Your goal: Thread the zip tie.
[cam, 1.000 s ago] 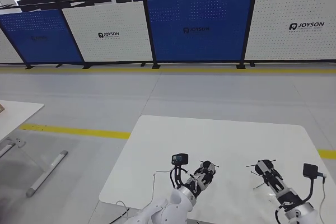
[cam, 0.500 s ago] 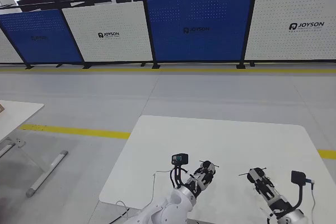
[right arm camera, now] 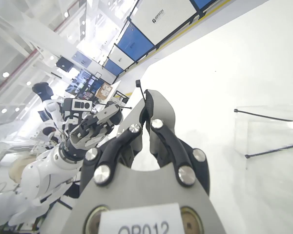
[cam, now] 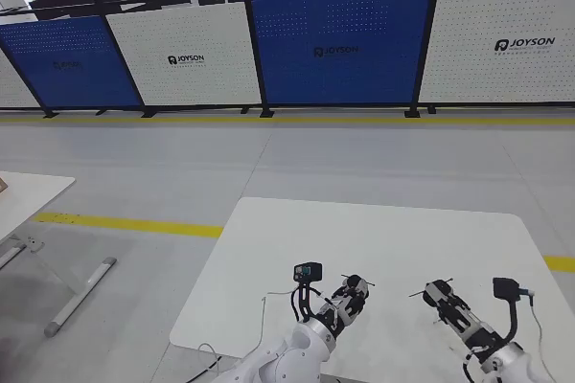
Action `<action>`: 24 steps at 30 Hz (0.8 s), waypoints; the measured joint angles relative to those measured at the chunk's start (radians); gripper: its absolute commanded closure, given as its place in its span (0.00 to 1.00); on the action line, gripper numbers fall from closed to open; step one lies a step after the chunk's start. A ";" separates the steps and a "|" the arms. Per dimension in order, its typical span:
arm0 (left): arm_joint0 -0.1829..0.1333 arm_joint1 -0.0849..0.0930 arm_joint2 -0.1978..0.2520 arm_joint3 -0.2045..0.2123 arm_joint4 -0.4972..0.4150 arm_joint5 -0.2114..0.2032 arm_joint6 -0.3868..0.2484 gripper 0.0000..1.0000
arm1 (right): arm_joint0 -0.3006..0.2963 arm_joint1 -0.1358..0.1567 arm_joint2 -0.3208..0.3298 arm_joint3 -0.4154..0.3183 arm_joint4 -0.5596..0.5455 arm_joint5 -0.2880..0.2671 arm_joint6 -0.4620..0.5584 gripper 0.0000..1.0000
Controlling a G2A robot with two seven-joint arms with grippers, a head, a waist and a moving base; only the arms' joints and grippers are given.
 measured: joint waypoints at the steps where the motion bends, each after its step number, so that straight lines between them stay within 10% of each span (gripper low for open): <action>1: 0.000 0.000 0.000 0.000 0.000 0.000 0.000 1.00 | 0.015 -0.004 -0.016 0.004 -0.009 -0.004 0.004 1.00; 11: 0.000 0.000 0.000 0.000 0.000 0.000 0.000 1.00 | 0.023 -0.009 -0.028 0.011 -0.007 -0.018 -0.018 1.00; 18: 0.000 0.000 0.000 0.000 0.000 0.000 0.000 1.00 | 0.017 -0.035 -0.065 0.082 0.010 -0.184 -0.206 1.00; 24: 0.000 0.000 0.000 0.000 0.000 0.000 0.000 1.00 | 0.048 -0.061 -0.147 0.123 -0.100 -0.176 -0.297 1.00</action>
